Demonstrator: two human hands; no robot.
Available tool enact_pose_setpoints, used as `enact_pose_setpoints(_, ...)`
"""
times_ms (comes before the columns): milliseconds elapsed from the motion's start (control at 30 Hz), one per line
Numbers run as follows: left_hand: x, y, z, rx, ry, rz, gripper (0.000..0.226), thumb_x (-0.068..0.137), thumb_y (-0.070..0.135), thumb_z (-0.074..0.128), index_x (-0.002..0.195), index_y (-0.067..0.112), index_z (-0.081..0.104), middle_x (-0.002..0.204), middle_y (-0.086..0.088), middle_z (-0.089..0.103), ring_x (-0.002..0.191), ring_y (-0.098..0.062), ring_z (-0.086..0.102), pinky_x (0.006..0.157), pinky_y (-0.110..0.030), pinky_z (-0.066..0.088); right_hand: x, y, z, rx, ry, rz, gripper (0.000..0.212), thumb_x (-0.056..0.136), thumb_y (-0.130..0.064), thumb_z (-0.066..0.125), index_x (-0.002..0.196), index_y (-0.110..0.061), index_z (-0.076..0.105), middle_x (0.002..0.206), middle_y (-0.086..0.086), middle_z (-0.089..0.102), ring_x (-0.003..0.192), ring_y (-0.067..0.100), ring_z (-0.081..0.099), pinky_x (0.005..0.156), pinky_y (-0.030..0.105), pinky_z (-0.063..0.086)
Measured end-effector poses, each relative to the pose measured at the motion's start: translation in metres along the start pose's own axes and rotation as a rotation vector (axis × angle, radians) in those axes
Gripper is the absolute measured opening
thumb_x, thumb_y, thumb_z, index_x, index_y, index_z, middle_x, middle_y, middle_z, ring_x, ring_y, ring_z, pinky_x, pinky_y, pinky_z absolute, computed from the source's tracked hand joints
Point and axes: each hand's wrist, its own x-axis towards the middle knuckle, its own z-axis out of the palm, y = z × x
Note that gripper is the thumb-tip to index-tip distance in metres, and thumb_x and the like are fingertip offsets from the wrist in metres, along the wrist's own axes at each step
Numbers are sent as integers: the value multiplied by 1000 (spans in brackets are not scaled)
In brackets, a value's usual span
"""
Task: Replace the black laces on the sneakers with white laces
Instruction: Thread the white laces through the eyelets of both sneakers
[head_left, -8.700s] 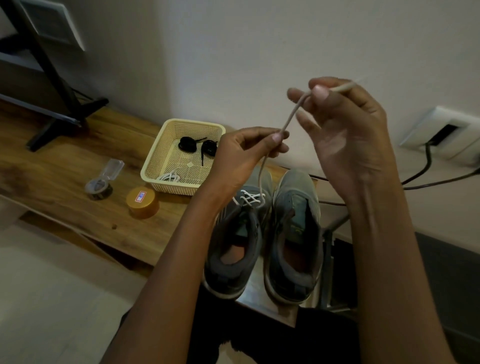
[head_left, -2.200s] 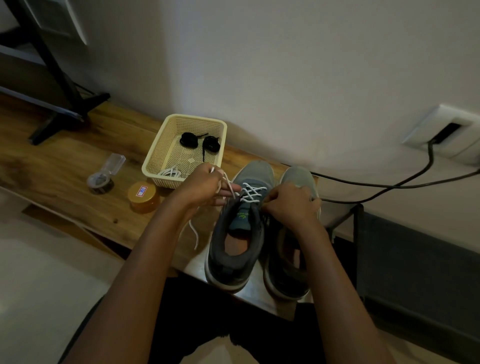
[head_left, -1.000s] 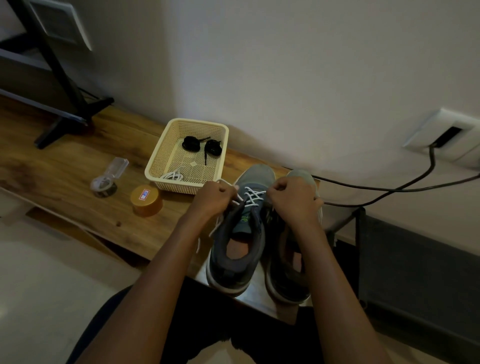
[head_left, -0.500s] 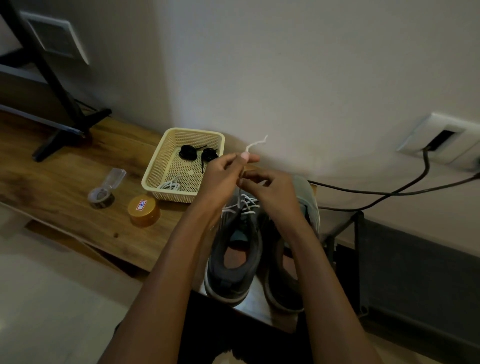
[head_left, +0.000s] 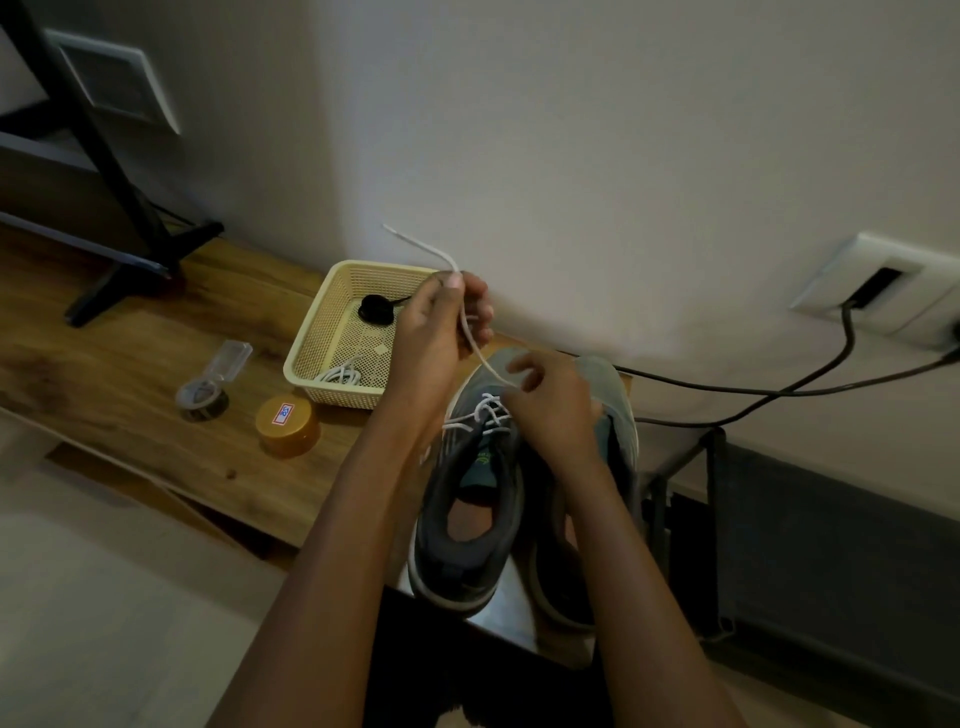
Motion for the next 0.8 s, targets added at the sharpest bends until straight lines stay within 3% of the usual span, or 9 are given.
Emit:
enact_pose_setpoints(67,-1,-9,-2,355,-79,64,28,102,14,36,80,16,54,64,2,50,51,-1,44,53,-16,39,-4,-13,-10,437,42,-20,18,83,-4,58,90,-16,69,81,-2,62,75,5,60,77,26,48)
enact_pose_setpoints(133,-2,-19,-4,637,-193,85,28,101,18,39,78,23,53,65,5,51,52,-3,43,52,-21,36,-7,-21,-19,727,13,8,19,87,0,53,90,-10,68,77,-5,63,62,-9,56,61,8,43)
enact_pose_setpoints(200,-3,-25,-5,779,-252,78,26,101,22,40,78,25,53,67,6,54,55,-4,47,54,-25,35,-8,-22,-24,820,9,14,16,87,1,54,92,-3,69,74,-2,63,56,-9,54,54,6,41)
enact_pose_setpoints(300,-4,-24,-6,861,-293,37,24,100,25,42,83,24,59,73,9,59,65,-2,55,59,-27,41,-7,-18,-22,771,70,-34,7,86,1,61,85,-1,67,64,0,60,50,-6,53,53,7,41)
enact_pose_setpoints(467,-2,-19,-3,631,-96,35,20,95,16,53,111,17,66,96,5,67,85,0,60,76,-17,48,0,-10,-19,661,107,-27,10,86,-3,62,78,-8,66,64,-5,58,51,-9,49,54,7,38)
enact_pose_setpoints(567,-2,-13,-1,434,-2,71,18,91,10,59,105,12,70,85,8,66,72,9,60,70,-8,47,1,-10,-16,656,80,-5,15,87,-7,63,73,-14,65,64,-5,57,50,-8,47,52,6,38)
enact_pose_setpoints(700,-7,-8,4,163,176,-42,15,83,9,70,95,16,64,80,1,70,65,1,65,61,-14,49,-1,-13,-16,696,10,-3,16,87,-10,64,73,-18,65,69,-6,61,55,-10,51,56,5,41)
enact_pose_setpoints(800,-7,-3,6,46,234,-88,9,84,8,68,89,14,65,85,-4,70,73,-8,67,74,-27,57,-3,-15,-16,703,-35,-17,14,87,-10,64,74,-17,66,71,-7,63,57,-11,53,57,3,41)
